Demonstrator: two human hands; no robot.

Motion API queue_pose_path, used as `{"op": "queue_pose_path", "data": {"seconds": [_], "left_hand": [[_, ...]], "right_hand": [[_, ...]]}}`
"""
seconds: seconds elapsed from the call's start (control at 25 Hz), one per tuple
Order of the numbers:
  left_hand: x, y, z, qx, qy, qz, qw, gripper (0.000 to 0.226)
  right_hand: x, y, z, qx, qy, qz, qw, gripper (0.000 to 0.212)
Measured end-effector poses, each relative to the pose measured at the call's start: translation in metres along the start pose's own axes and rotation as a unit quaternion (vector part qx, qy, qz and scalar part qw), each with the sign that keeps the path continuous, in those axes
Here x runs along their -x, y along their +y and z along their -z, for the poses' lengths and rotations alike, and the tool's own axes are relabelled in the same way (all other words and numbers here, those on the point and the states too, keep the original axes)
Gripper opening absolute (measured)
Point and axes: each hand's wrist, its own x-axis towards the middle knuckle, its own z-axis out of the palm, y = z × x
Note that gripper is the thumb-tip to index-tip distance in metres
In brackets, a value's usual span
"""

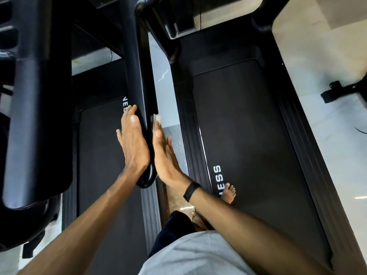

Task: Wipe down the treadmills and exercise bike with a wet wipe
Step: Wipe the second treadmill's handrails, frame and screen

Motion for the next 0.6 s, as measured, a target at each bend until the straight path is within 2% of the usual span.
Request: {"op": "queue_pose_path", "data": {"seconds": [0.08,0.16,0.24,0.32,0.36,0.48,0.56,0.6], "left_hand": [[-0.001,0.002,-0.001,-0.006,0.002,0.001,1.000,0.054],[-0.004,-0.003,-0.001,-0.012,0.003,-0.013,1.000,0.053],[-0.006,-0.009,-0.003,-0.009,-0.002,-0.025,1.000,0.052],[-0.007,-0.013,-0.003,-0.005,-0.002,-0.022,1.000,0.050],[-0.007,-0.013,-0.003,-0.003,0.003,-0.022,1.000,0.050],[-0.007,-0.011,-0.004,-0.008,0.012,-0.034,0.999,0.051],[-0.005,-0.011,-0.004,-0.007,0.013,-0.039,0.999,0.052],[-0.005,-0.011,-0.004,-0.009,0.013,-0.039,0.999,0.052]], "right_hand": [[-0.006,0.015,0.019,0.002,-0.016,-0.059,0.998,0.089],[0.007,0.006,0.032,0.070,-0.048,-0.135,0.987,0.089],[0.021,-0.014,0.037,0.086,-0.065,-0.097,0.989,0.081],[0.012,-0.035,0.030,0.046,-0.009,0.002,0.999,0.079],[-0.001,-0.036,0.025,0.042,-0.001,0.023,0.999,0.078],[-0.038,-0.018,0.022,0.037,-0.002,-0.044,0.998,0.081],[-0.024,-0.004,0.033,0.069,-0.023,-0.118,0.990,0.087],[-0.011,-0.005,0.036,0.097,-0.046,-0.125,0.986,0.087]]}}
